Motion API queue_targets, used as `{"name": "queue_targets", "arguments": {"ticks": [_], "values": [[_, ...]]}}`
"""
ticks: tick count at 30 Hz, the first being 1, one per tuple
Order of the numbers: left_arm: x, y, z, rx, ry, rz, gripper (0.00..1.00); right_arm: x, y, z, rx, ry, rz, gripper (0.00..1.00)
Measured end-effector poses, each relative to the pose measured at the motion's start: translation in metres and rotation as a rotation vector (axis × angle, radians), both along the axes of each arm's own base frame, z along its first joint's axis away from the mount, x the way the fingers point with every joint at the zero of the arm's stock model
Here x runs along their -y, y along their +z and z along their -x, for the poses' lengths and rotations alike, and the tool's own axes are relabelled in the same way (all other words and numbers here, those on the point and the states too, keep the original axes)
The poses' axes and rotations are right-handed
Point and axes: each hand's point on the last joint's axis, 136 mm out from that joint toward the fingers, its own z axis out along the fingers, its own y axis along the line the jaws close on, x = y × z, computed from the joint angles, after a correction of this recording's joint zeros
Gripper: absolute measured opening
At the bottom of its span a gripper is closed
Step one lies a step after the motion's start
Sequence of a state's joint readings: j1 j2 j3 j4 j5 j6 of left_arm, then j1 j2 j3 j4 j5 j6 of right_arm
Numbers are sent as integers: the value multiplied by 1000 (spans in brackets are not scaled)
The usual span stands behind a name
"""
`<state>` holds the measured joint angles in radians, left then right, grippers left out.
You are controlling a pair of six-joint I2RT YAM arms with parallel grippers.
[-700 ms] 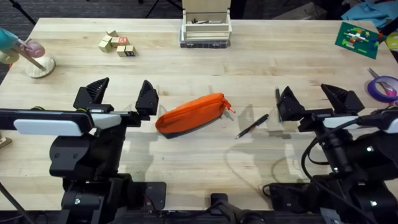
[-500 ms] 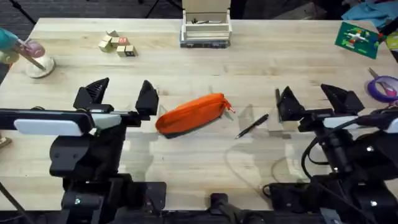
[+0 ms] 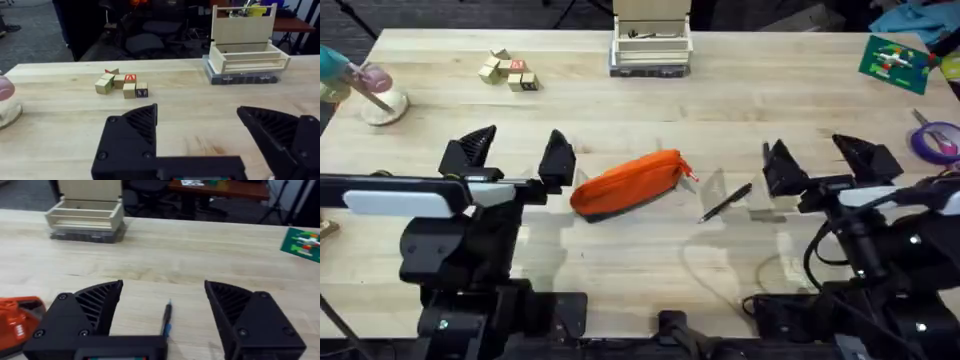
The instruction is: Unzip the bag, pick up the pens from the table one at a time and place them inside, then zip the bag closed.
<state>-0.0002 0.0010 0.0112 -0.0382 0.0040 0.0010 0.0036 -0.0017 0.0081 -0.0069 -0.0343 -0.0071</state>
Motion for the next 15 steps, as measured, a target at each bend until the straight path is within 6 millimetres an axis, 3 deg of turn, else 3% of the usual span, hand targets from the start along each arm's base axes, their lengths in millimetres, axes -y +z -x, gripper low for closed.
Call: {"name": "queue_targets", "arguments": {"ticks": [4,8,12,15], "values": [[0,6,5,-36,0,0,993,-7,0,5,-44,44,-5,997],[0,40,14,-5,0,0,993,-11,1,16,-127,65,-9,996],[0,77,28,13,0,-2,993,-12,27,30,-158,71,-11,996],[0,93,35,-28,-1,-3,993,-13,52,40,-169,75,-12,996]]}}
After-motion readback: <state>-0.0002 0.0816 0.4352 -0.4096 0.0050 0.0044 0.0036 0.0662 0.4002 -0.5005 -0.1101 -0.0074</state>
